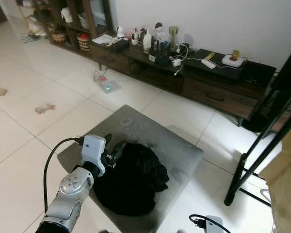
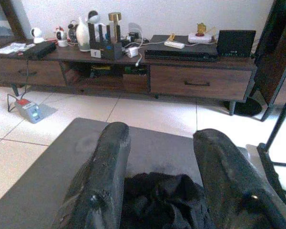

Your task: Hang hanger

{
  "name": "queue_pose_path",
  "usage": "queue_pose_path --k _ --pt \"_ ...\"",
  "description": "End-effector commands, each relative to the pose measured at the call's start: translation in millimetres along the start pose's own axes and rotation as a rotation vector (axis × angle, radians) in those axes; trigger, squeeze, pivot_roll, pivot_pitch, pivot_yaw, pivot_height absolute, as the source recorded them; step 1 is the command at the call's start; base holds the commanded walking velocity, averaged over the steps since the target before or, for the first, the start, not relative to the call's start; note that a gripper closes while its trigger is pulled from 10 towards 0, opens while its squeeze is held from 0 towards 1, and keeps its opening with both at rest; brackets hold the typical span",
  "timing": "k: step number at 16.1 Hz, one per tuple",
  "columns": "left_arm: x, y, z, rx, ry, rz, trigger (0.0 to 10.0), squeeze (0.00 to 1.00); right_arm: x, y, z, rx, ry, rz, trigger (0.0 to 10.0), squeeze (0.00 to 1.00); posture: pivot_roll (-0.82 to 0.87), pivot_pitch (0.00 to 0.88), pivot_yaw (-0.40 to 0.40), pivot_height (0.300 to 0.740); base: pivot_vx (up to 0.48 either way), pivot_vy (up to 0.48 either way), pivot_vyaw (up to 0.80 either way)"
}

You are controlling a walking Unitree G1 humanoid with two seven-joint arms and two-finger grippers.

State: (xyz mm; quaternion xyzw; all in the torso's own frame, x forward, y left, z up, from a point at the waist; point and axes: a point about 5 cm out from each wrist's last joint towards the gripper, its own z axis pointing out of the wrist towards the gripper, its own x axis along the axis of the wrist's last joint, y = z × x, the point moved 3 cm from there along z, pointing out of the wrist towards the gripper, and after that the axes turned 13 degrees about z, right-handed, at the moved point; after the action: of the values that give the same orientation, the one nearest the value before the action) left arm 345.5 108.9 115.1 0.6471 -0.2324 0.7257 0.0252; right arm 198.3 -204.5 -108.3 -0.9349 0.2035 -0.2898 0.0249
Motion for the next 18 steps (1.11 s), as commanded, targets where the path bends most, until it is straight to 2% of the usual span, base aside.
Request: queue_pose_path --k 1,11,16,18 --pt "-6 0.3 -1.4 0.000 -0.023 -0.010 10.0 0.00 -7 1.2 -0.8 -0.005 -0.015 0.019 10.0 0.00 -0.09 0.129 0.024 0.626 0.000 0.000 0.00" --pt "-12 -11.0 2.6 0.063 -0.090 0.002 10.0 0.00 -8 -1.1 -0.6 0.008 -0.032 0.006 10.0 0.00 -0.09 0.118 0.029 0.626 0.000 0.000 0.00" --pt "-25 -9.5 6.9 0.025 -0.166 -0.068 10.0 0.00 -10 -0.3 -0.5 -0.001 -0.048 -0.007 10.0 0.00 -0.10 0.144 0.026 0.621 0.000 0.000 0.00" --pt "-25 -14.8 18.4 0.042 -0.190 -0.109 10.0 0.00 -9 -0.9 -0.7 0.015 -0.038 0.004 10.0 0.00 -0.11 0.178 0.023 0.596 0.000 0.000 0.00"
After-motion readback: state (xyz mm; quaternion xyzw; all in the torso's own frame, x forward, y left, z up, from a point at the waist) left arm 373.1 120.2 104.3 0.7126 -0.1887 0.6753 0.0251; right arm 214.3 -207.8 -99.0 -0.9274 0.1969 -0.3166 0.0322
